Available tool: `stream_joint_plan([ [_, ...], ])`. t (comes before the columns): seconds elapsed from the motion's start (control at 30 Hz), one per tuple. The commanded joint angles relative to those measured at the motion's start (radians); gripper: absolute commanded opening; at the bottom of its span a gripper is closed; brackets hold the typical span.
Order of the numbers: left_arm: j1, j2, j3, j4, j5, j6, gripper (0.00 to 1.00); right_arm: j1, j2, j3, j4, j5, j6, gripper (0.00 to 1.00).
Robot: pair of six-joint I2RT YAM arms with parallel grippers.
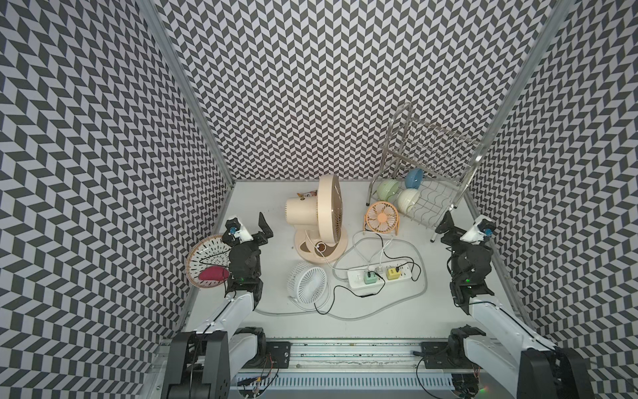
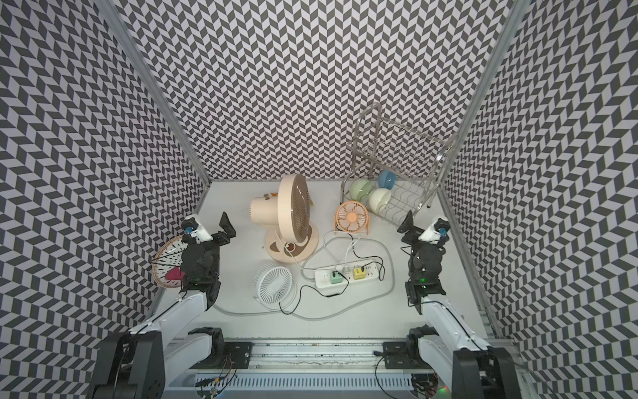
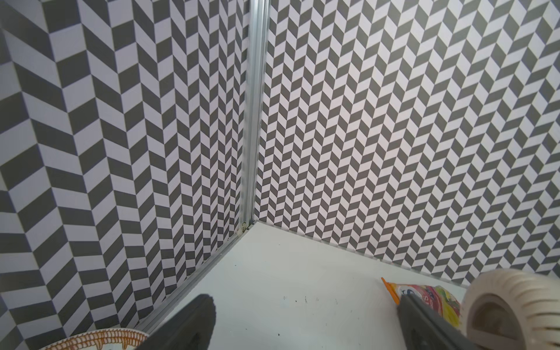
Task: Unplug the desk fan from the power strip
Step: Adjust the socket at the center of the board.
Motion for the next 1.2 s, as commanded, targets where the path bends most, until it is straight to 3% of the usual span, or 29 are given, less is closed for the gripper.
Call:
stream_joint_plan([
  [0.0,0.000,-0.062,0.065,-0.212,-0.149,-0.245,1.00,0.004,-0.047,0.083,-0.368,-0.010,0.199,1.00],
  [0.1,0.010,-0.099,0.118,-0.389,-0.270,-0.477,1.00,0.004,-0.085,0.154,-0.571,-0.152,0.193,1.00],
  [0.3,0.016,-0.176,0.134,-0.398,0.051,-0.444,1.00,0.007,-0.182,0.220,-0.846,-0.341,0.224,1.00],
  [0.43,-0.046,-0.249,0.142,-0.387,0.231,-0.374,1.00,0.028,-0.234,0.243,-1.003,-0.406,0.278,0.98],
  [0.6,-0.240,-0.326,0.131,-0.360,0.358,-0.201,1.00,0.162,-0.229,0.258,-1.111,-0.484,0.369,0.98],
  [0.87,-0.619,-0.312,0.202,-0.507,0.494,0.023,0.97,0.533,-0.140,0.276,-1.147,-0.436,0.553,1.00],
  [1.17,-0.898,-0.154,0.168,-0.534,0.506,0.137,0.96,0.581,-0.116,0.183,-1.109,-0.417,0.725,0.88],
])
